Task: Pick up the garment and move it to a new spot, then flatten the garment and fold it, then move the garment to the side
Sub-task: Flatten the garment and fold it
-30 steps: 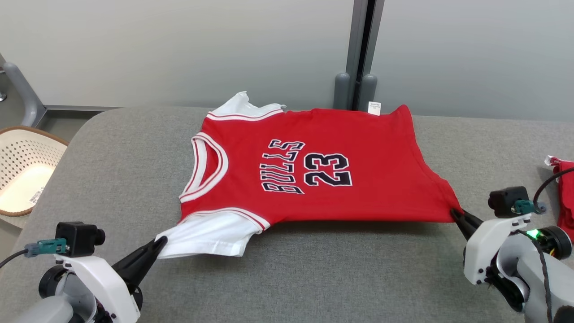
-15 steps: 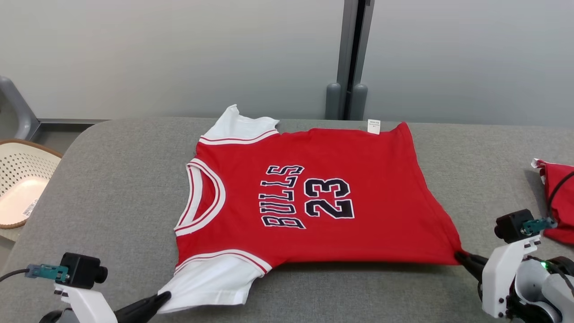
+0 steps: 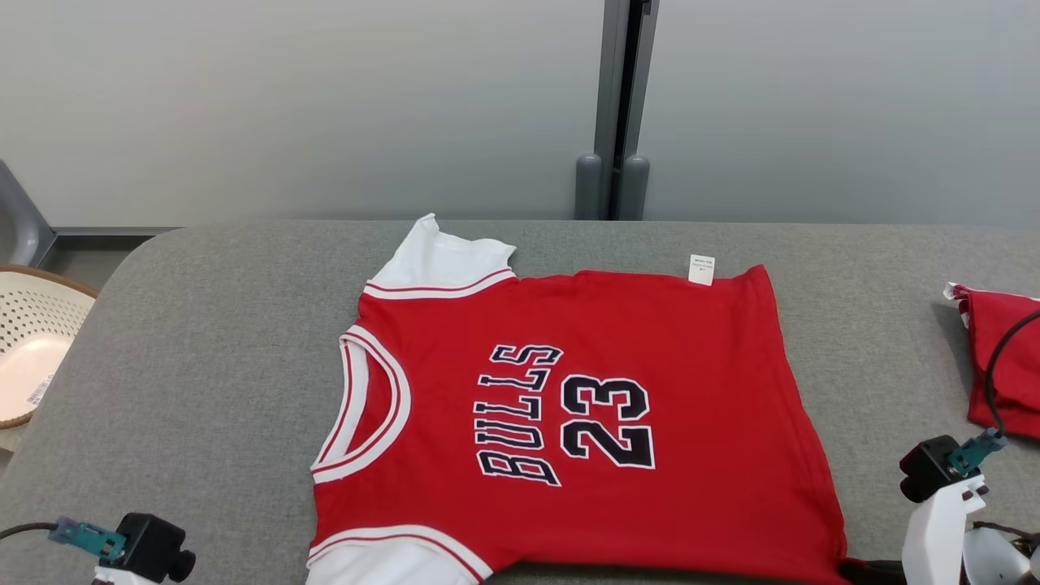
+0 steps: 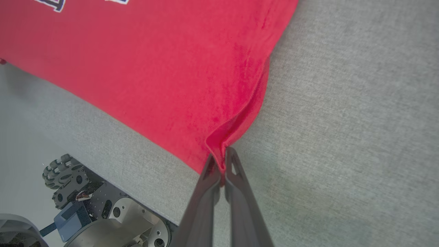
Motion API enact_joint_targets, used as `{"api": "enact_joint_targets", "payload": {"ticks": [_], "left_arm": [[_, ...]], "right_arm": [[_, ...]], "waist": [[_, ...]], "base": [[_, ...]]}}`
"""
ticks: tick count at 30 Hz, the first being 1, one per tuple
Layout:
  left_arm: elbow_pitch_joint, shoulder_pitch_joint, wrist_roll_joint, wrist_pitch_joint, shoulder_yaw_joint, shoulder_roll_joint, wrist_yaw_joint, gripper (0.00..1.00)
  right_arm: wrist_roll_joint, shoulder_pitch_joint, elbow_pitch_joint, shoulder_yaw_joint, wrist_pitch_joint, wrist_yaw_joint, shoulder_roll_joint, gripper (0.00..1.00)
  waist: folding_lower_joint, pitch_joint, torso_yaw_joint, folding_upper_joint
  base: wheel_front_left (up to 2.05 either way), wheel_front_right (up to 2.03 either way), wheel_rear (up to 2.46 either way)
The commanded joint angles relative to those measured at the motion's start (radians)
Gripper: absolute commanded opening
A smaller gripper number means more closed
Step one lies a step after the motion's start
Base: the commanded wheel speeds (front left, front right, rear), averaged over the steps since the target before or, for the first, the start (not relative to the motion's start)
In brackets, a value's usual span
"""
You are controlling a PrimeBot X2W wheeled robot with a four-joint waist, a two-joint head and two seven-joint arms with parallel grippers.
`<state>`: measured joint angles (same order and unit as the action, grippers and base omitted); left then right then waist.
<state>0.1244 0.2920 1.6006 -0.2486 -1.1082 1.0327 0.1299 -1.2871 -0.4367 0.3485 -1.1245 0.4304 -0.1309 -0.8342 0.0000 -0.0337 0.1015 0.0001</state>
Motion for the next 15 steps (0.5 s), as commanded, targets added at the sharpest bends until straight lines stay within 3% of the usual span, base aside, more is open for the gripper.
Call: {"api": "enact_joint_targets", "payload": {"ticks": [1, 6, 15], "left_arm": [[0.008, -0.014, 0.008, -0.023, -0.007, 0.024, 0.001, 0.00], [0.012, -0.015, 0.040, -0.080, -0.016, 0.057, 0.001, 0.00], [-0.003, 0.034, -0.019, -0.038, 0.020, 0.035, 0.001, 0.00]], "right_arm": [[-0.005, 0.010, -0.020, -0.006, 0.026, 0.001, -0.019, 0.00], [-0.011, 0.026, -0.075, 0.003, 0.056, 0.001, -0.049, 0.00], [0.025, 0.006, -0.094, 0.049, 0.076, 0.001, -0.057, 0.00]], "waist": [[0.0000, 0.000, -0.001, -0.0001], [0.0000, 0.000, -0.005, -0.0001], [0.0000, 0.002, -0.014, -0.0001]], "base": [[0.00, 0.00, 0.00], [0.00, 0.00, 0.00], [0.00, 0.00, 0.00]]}}
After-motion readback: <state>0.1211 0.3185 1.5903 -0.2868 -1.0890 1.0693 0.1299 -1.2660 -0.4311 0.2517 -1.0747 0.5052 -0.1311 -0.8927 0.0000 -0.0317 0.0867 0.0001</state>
